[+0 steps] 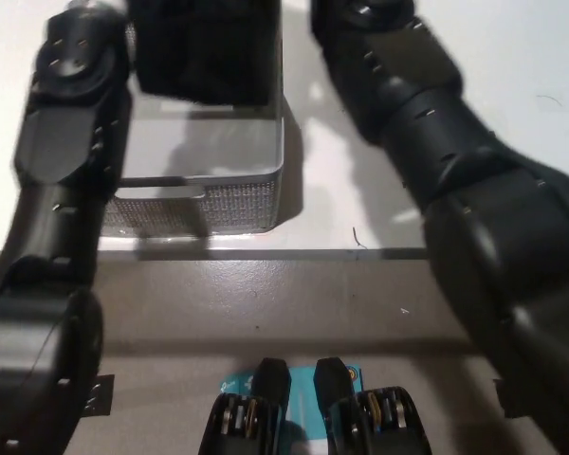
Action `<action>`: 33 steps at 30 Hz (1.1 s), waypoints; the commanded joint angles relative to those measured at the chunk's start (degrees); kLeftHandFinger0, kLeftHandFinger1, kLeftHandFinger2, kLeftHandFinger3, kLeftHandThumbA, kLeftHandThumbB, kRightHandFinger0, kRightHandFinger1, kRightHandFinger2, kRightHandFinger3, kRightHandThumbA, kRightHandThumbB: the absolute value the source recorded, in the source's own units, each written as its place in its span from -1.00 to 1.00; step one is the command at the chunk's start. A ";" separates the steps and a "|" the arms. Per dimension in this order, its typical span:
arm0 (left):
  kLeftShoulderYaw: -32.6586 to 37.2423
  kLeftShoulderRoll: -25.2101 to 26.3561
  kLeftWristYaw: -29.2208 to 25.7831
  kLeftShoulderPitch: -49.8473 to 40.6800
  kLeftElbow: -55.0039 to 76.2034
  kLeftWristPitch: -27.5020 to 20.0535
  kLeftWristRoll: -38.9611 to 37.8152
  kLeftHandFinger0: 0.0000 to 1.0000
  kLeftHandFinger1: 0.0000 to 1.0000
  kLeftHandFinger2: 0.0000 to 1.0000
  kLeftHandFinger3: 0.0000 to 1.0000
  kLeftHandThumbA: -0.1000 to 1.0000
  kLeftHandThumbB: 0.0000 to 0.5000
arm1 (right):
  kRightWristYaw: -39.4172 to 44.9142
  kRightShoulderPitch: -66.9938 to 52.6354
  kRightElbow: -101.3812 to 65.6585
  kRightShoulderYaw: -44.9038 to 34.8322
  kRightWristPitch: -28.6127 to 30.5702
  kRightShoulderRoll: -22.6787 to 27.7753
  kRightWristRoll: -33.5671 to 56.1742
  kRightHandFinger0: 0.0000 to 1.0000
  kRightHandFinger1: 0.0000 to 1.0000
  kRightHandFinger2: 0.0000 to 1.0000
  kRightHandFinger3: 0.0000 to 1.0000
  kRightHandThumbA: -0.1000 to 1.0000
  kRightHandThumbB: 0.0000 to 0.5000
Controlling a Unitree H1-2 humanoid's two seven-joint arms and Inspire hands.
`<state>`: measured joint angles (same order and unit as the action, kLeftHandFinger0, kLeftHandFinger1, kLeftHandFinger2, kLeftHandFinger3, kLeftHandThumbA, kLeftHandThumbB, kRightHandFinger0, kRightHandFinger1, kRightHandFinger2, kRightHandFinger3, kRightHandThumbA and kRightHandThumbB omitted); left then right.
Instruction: Use both hands to pick up a lunch bag on the right hand side and place it into a container on the left hand side
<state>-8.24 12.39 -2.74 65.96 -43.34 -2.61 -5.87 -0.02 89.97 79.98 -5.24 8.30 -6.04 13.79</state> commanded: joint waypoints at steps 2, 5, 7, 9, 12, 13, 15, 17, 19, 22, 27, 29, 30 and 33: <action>-2.50 1.22 0.45 -1.30 9.48 1.38 -2.66 1.00 1.00 1.00 1.00 1.00 0.03 | 7.86 6.10 0.57 2.70 1.06 -7.36 -2.82 1.00 1.00 1.00 1.00 1.00 -0.34; -3.59 1.33 -0.67 -4.45 12.80 2.66 -2.13 1.00 1.00 1.00 1.00 1.00 0.03 | 8.63 5.54 0.92 3.68 1.67 -8.70 -3.88 1.00 1.00 1.00 1.00 1.00 -0.37; -4.43 1.24 -1.13 -5.76 13.89 2.26 -2.27 1.00 1.00 1.00 1.00 1.00 -0.04 | 8.74 5.38 1.18 4.29 1.71 -9.26 -4.42 1.00 1.00 1.00 1.00 1.00 -0.38; -5.40 0.91 -1.58 -6.87 15.15 1.67 -2.56 1.00 1.00 1.00 1.00 1.00 -0.17 | 8.73 5.18 1.33 4.67 1.43 -9.82 -4.63 1.00 1.00 1.00 1.00 1.00 -0.34; -5.16 1.61 -0.85 -7.47 15.08 2.97 -2.16 1.00 1.00 1.00 1.00 1.00 -0.14 | 8.83 4.85 1.48 4.68 1.41 -10.09 -4.55 1.00 1.00 1.00 1.00 1.00 -0.37; -5.16 1.61 -0.53 -7.63 15.28 3.24 -2.47 1.00 1.00 1.00 1.00 1.00 -0.14 | 8.42 4.72 1.51 4.82 1.43 -10.10 -4.84 1.00 1.00 1.00 1.00 1.00 -0.37; -2.83 3.33 3.23 -8.06 14.73 7.85 -1.97 1.00 1.00 1.00 1.00 1.00 0.00 | 6.60 3.52 1.67 6.10 1.14 -9.48 -6.66 1.00 1.00 1.00 1.00 1.00 -0.59; 1.98 6.91 8.09 -7.78 12.03 12.98 1.12 1.00 1.00 1.00 1.00 1.00 0.02 | -0.06 2.40 1.96 9.89 -2.17 -8.28 -11.13 1.00 1.00 1.00 1.00 1.00 -0.53; 5.64 10.27 12.26 -7.79 9.76 13.86 3.19 1.00 1.00 1.00 1.00 1.00 0.07 | -2.59 1.56 2.16 10.90 -5.01 -7.49 -11.91 1.00 1.00 1.00 1.00 1.00 -0.67; 16.08 18.06 21.07 -6.40 3.68 11.09 10.80 1.00 1.00 1.00 1.00 1.00 0.01 | -9.30 -0.55 2.48 21.75 -8.83 -4.02 -22.73 1.00 1.00 1.00 1.00 0.85 -0.85; 30.95 29.29 26.09 -4.23 3.44 4.29 25.73 1.00 1.00 1.00 1.00 1.00 0.24 | -8.62 -2.40 1.01 32.13 -8.60 3.47 -30.15 1.00 1.00 1.00 1.00 0.59 -0.69; 34.21 33.53 27.04 -4.33 5.33 0.66 28.92 1.00 1.00 1.00 1.00 1.00 0.25 | -8.65 -3.28 -0.76 32.55 -7.57 6.76 -29.94 1.00 1.00 1.00 1.00 0.57 -0.63; 34.94 35.01 27.23 -4.39 5.85 -0.83 29.53 1.00 1.00 1.00 1.00 1.00 0.27 | -8.41 -3.95 -1.69 31.02 -5.86 8.12 -28.19 1.00 1.00 1.00 1.00 0.47 -0.65; 35.74 40.30 28.79 -5.77 9.27 -3.19 29.88 1.00 1.00 1.00 1.00 1.00 0.23 | -7.28 -6.91 -5.21 25.10 0.40 12.25 -22.19 1.00 1.00 1.00 1.00 0.23 -0.58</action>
<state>17.18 34.89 11.02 54.53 -40.09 4.31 5.58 -3.40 81.88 82.84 20.00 2.54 -5.58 -3.61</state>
